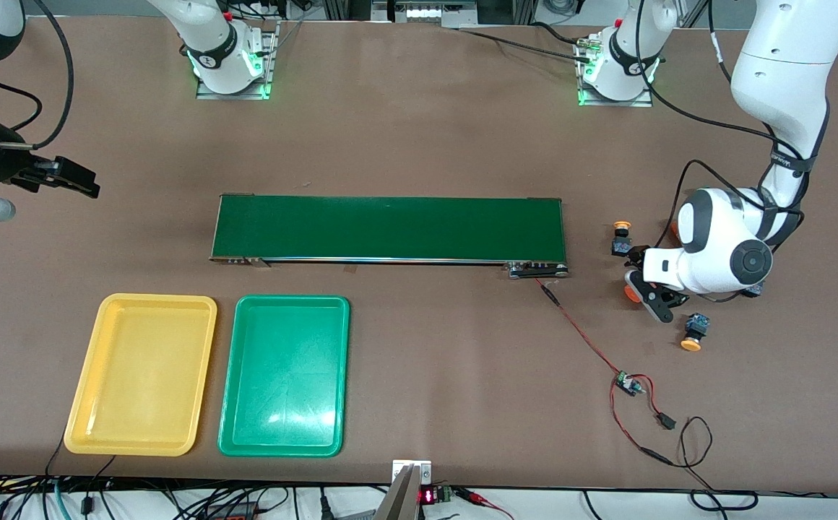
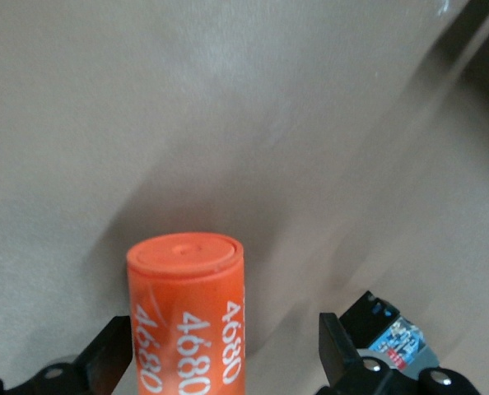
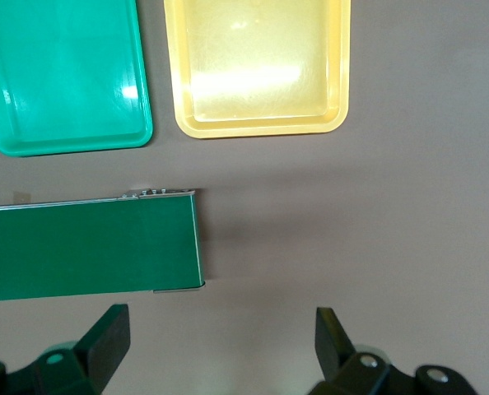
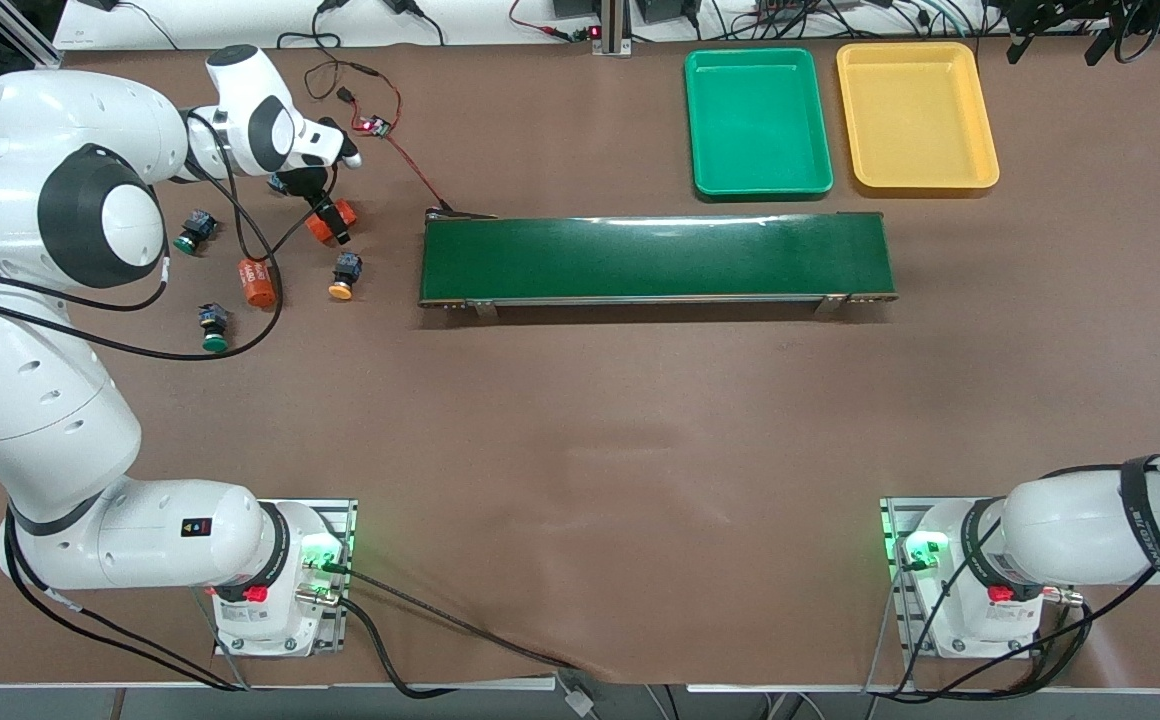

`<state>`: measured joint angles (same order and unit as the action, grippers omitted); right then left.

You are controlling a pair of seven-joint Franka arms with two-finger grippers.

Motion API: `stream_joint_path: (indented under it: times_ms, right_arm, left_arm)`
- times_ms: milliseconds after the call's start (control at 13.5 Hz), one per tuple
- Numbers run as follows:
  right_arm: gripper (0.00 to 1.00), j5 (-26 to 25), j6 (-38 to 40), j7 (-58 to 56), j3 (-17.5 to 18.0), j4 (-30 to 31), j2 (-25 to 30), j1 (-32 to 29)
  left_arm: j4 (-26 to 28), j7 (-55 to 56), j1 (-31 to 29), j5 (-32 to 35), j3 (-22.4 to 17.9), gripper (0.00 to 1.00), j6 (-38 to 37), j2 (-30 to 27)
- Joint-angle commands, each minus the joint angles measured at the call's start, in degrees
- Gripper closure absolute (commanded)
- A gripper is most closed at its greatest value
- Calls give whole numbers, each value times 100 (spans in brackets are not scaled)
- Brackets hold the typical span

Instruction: Sort buttons by color to trays

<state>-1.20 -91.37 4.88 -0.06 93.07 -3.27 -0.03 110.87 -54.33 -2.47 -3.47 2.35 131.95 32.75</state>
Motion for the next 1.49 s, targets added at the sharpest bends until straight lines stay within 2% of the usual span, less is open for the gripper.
stream_joint_path:
  times_ms: [0,74,149,223,371,594,891,1114,1411]
  right_arm:
    - [0,93,-21,92,6,0,29,-23]
    - [0,93,-13,92,6,0,29,-23]
    - [0,93,-21,84,6,0,20,-23]
    - [0,93,-13,84,6,0,20,-23]
    - [0,93,-4,84,6,0,20,-23]
    - [0,93,-4,84,6,0,20,-23]
    - [0,93,-13,84,6,0,20,-23]
    - [0,93,-21,92,6,-8,20,-14]
    - [0,93,-21,84,6,-9,20,-23]
  left_arm:
    - [154,-244,-43,-84,46,2,76,-146]
    - [154,-401,-34,-75,46,21,68,-146]
    - [154,-646,-34,-84,55,52,76,-146]
    - [154,-727,-34,-75,55,72,77,-146]
    - [128,-746,-34,-84,46,97,59,-190]
    - [128,-676,88,-58,55,100,-72,-584]
    - [93,89,659,-49,107,100,-898,-1121]
    - [93,54,731,-49,809,100,-952,-1236]
    - [128,-341,810,-31,1399,100,-1461,-1324]
